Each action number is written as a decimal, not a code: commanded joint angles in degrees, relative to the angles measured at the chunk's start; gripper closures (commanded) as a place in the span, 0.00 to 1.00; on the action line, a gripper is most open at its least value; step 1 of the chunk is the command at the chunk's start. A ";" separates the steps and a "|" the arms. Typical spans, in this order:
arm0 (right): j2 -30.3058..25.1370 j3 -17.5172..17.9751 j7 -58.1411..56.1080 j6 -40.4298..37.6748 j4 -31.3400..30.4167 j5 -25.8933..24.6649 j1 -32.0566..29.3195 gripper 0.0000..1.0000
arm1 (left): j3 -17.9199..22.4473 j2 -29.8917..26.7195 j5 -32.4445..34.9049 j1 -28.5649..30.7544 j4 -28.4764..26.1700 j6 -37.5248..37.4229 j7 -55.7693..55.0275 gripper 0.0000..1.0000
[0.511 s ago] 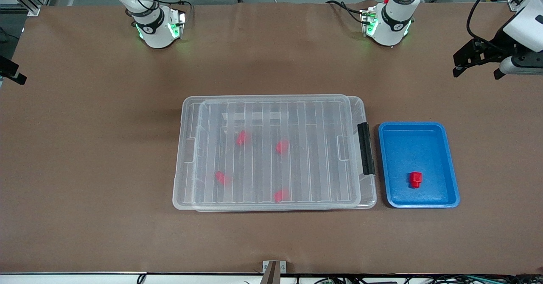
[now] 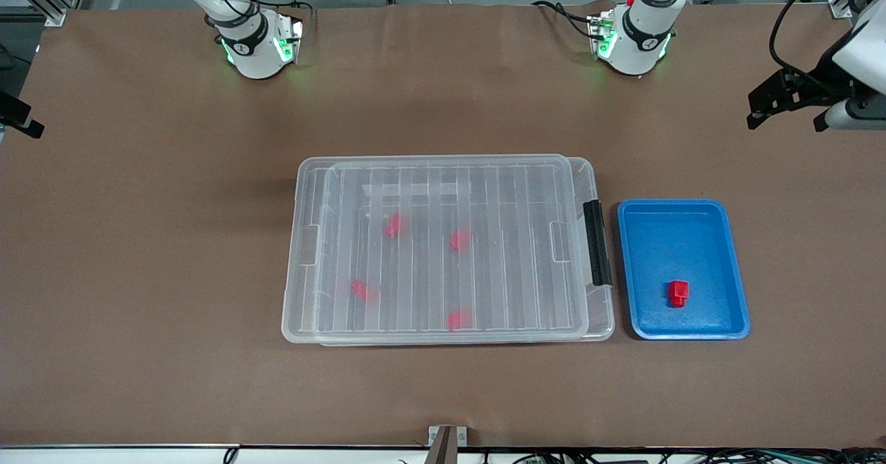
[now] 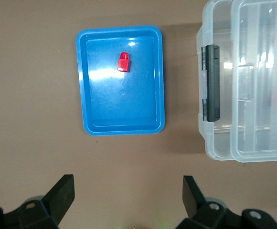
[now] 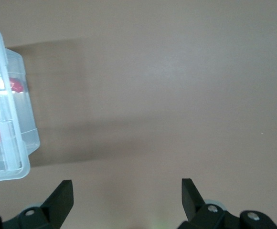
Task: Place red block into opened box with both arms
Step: 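Pick the red block from the blue tray with the left gripper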
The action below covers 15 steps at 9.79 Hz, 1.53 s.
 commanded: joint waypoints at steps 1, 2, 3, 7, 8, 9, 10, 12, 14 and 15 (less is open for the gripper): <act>-0.55 0.93 -0.04 0.19 -0.43 2.02 0.61 0.00 | 0.05 7.87 2.25 1.19 -1.05 5.00 0.88 0.00; -0.29 0.93 0.40 0.45 -0.52 2.03 3.76 0.00 | 0.05 9.47 2.43 2.50 -5.50 12.61 0.88 0.00; 1.28 0.93 0.49 0.89 -0.52 2.03 6.57 0.00 | 0.14 10.87 2.43 2.95 -11.46 22.87 0.88 0.00; 13.47 1.02 10.94 12.29 -0.78 2.11 16.95 0.00 | 0.14 28.69 4.95 3.83 -14.51 44.37 0.88 0.00; 16.64 1.02 11.21 15.89 -0.87 2.12 19.15 0.00 | 0.05 32.56 7.68 3.84 -12.68 45.99 0.18 0.00; 19.55 1.02 11.30 19.32 -0.96 2.12 21.17 0.00 | 0.05 37.03 7.96 4.36 -9.19 46.00 0.87 0.01; 21.75 0.93 11.30 21.79 -1.04 2.03 22.93 0.00 | 0.05 40.12 8.05 4.54 -6.37 46.00 0.96 0.05; 22.83 0.93 11.30 29.33 -6.37 2.03 25.40 0.00 | 0.05 43.31 8.06 4.10 -4.14 46.09 0.53 0.20; 22.74 0.93 11.21 33.41 -10.26 1.85 27.60 0.00 | 0.05 44.89 7.70 3.84 -4.14 47.92 -0.26 0.32; 22.74 0.93 11.12 33.33 -10.54 1.85 28.56 0.00 | 0.05 45.77 7.88 3.84 -4.14 49.50 -0.26 0.37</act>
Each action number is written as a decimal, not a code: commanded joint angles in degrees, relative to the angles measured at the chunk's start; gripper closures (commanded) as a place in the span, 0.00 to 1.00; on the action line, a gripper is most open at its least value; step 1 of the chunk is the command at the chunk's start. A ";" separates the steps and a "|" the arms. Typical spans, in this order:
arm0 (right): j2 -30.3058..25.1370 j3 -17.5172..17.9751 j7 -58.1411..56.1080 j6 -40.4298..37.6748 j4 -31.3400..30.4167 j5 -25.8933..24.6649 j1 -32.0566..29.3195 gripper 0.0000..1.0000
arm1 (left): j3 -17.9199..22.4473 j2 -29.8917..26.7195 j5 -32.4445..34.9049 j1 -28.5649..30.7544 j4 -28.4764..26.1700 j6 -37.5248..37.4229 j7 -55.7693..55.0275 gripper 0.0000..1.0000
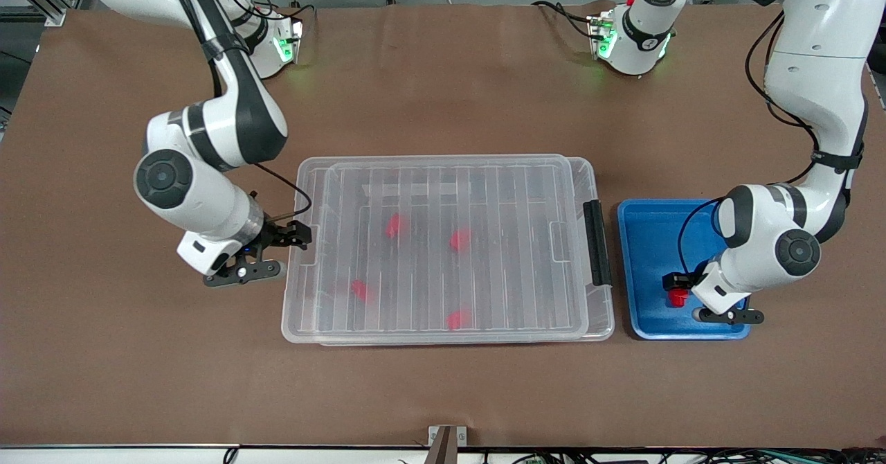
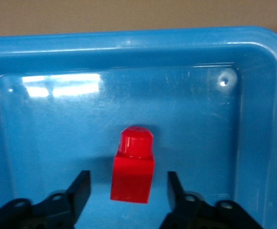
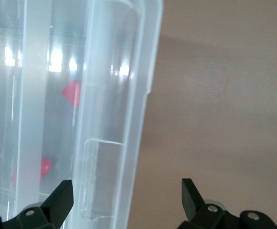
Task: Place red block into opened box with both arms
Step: 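Pick the red block from the blue tray with the left gripper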
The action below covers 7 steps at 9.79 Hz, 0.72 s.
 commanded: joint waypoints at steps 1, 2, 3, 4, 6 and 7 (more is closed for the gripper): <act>-1.88 -0.61 0.56 1.16 -3.48 -0.74 2.71 0.00 | 0.09 3.32 0.77 -0.18 0.99 2.54 -0.41 0.51; -1.88 -0.61 0.48 2.38 -5.05 -0.92 2.81 0.00 | 0.00 2.97 0.51 -0.27 0.99 2.54 -0.41 0.74; -1.88 -0.61 0.30 3.09 -6.72 -1.01 2.89 0.00 | -0.43 2.53 0.33 -0.10 0.99 2.46 -0.41 0.89; -1.88 -0.61 0.39 3.10 -7.26 -2.49 2.81 0.00 | -0.52 0.70 0.33 -0.10 0.90 1.50 -0.32 0.95; -1.88 -0.61 0.48 3.27 -7.62 -3.91 2.46 0.00 | -1.31 -4.30 0.33 -0.88 0.99 -5.50 -2.24 1.00; -1.88 -0.61 0.30 3.88 -7.96 -4.08 2.46 0.00 | -2.71 -7.20 0.33 -1.67 0.90 -8.93 -6.34 1.00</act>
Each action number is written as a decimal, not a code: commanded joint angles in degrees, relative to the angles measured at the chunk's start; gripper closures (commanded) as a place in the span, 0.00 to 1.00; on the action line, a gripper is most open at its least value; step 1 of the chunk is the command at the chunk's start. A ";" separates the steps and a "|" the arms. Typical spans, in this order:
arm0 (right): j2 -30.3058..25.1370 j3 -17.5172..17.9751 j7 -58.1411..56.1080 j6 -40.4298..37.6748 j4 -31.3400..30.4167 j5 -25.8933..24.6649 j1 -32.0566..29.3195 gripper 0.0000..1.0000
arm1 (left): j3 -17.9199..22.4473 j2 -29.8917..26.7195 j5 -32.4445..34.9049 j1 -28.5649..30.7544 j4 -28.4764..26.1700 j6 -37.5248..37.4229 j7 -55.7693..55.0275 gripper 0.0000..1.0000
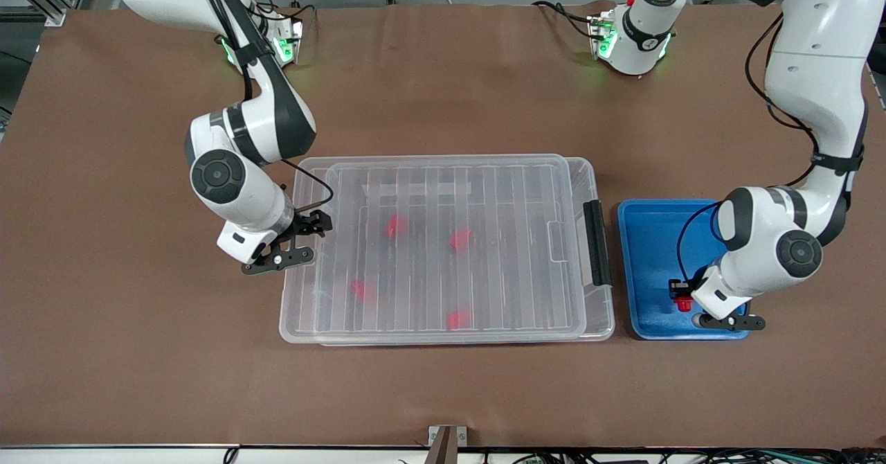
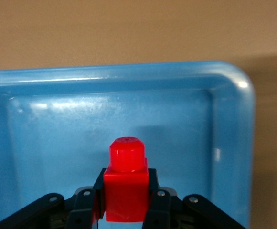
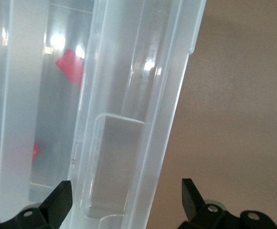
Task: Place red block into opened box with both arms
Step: 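Grip the lid with the right gripper while the left gripper carries the block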
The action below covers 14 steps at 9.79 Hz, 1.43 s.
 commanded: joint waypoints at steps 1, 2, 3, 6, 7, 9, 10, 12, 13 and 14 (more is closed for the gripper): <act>-1.54 -0.29 0.15 1.39 -2.87 -3.48 -0.12 0.00 | -2.62 -6.64 0.52 -2.02 -1.60 -7.06 -8.41 1.00; -1.54 -0.38 0.15 1.04 -2.87 -5.85 -0.55 0.00 | -5.08 -9.63 0.61 -2.11 -1.60 -10.84 -11.94 1.00; -1.54 -0.38 -0.03 1.04 -3.13 -6.83 -0.73 0.00 | -7.71 -12.01 0.61 -1.94 -1.52 -13.75 -14.49 1.00; -1.54 -0.30 0.75 0.95 -4.19 -7.11 -0.91 0.00 | -16.41 -13.70 0.79 -2.28 -1.60 -16.50 -25.74 1.00; -1.54 -0.29 0.76 1.30 -5.24 -7.11 -0.48 0.00 | -18.35 -13.35 0.88 -2.72 -1.60 -16.41 -26.20 1.00; -1.98 -0.38 -0.64 0.87 -5.25 -7.11 -2.92 0.00 | -18.81 -11.60 1.75 -5.61 -1.43 -15.89 -25.60 1.00; -2.15 -0.47 -2.73 0.17 -5.16 -7.11 -3.89 0.00 | -18.81 -10.98 2.28 -6.67 -1.43 -15.88 -25.68 0.99; -3.03 -0.47 -6.51 -1.76 -4.90 -7.19 -7.48 0.00 | -18.81 -10.10 2.37 -8.25 -1.43 -14.05 -26.38 0.99; -3.30 -0.47 -8.01 -2.64 -4.72 -7.19 -9.68 0.00 | -18.81 -8.88 3.24 -9.39 -1.43 -12.21 -26.30 0.99; -3.47 -0.47 -8.81 -3.69 -4.46 -7.19 -11.27 0.00 | -18.81 -7.39 4.64 -9.84 -1.52 -9.93 -26.38 0.99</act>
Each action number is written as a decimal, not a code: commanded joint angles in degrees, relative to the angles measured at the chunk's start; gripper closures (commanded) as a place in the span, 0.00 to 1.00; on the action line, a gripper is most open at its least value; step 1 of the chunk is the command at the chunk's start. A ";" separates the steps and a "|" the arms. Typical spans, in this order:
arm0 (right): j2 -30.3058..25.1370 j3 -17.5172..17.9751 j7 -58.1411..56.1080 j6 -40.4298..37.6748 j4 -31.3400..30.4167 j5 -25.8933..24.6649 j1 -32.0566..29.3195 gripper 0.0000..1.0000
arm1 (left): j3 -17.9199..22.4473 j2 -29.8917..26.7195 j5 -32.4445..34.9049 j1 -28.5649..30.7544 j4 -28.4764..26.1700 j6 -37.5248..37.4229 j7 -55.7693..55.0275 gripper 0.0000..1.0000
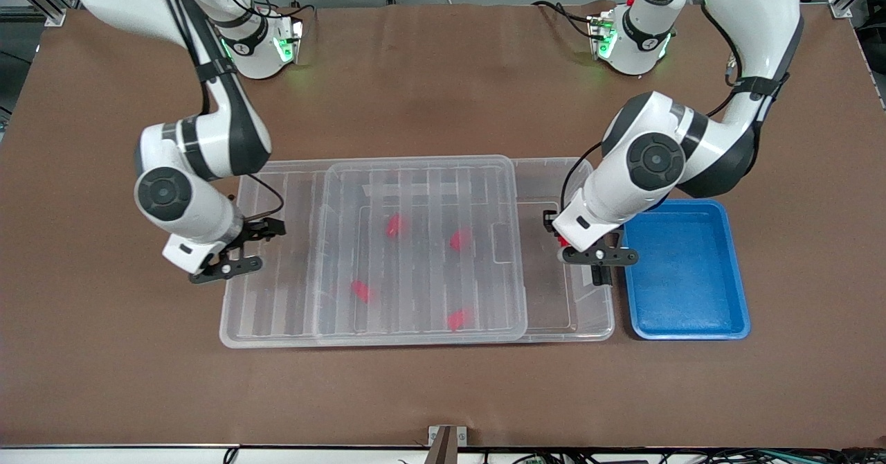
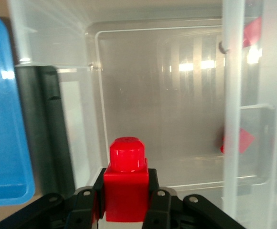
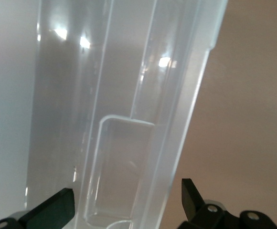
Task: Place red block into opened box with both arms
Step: 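Slide the clear lid open with the right gripper, then withdraw it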
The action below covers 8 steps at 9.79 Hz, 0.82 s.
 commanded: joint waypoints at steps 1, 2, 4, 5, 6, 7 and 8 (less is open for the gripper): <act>-1.93 0.71 -1.82 -2.12 -0.85 -1.54 -3.83 0.00 | -0.09 4.54 2.67 -1.38 -0.65 4.16 -0.99 0.99; -1.93 0.79 -1.82 -3.95 0.72 -1.54 -4.28 0.00 | -0.01 6.21 2.67 -1.64 -0.65 5.47 -0.99 0.99; -1.93 0.88 -0.95 -5.46 2.58 -1.45 -4.11 0.00 | 0.43 10.43 5.02 -5.58 -0.65 8.64 -4.22 0.99; -1.93 0.88 -0.94 -6.08 3.89 -0.93 -3.93 0.00 | 0.52 12.19 8.44 -6.04 -0.57 8.82 -8.34 0.98; -1.93 1.06 -0.86 -9.48 7.99 -0.66 -3.84 0.00 | 0.43 13.43 12.21 -5.95 -0.74 10.39 -10.81 0.97; -2.19 1.06 1.06 -14.47 12.65 -0.57 -3.76 0.00 | 0.43 14.57 12.77 -5.87 -1.09 10.67 -11.27 0.94; -4.11 1.06 3.86 -17.04 15.65 -0.14 -4.10 0.00 | 0.52 15.54 12.78 -5.69 -1.27 10.67 -11.28 0.91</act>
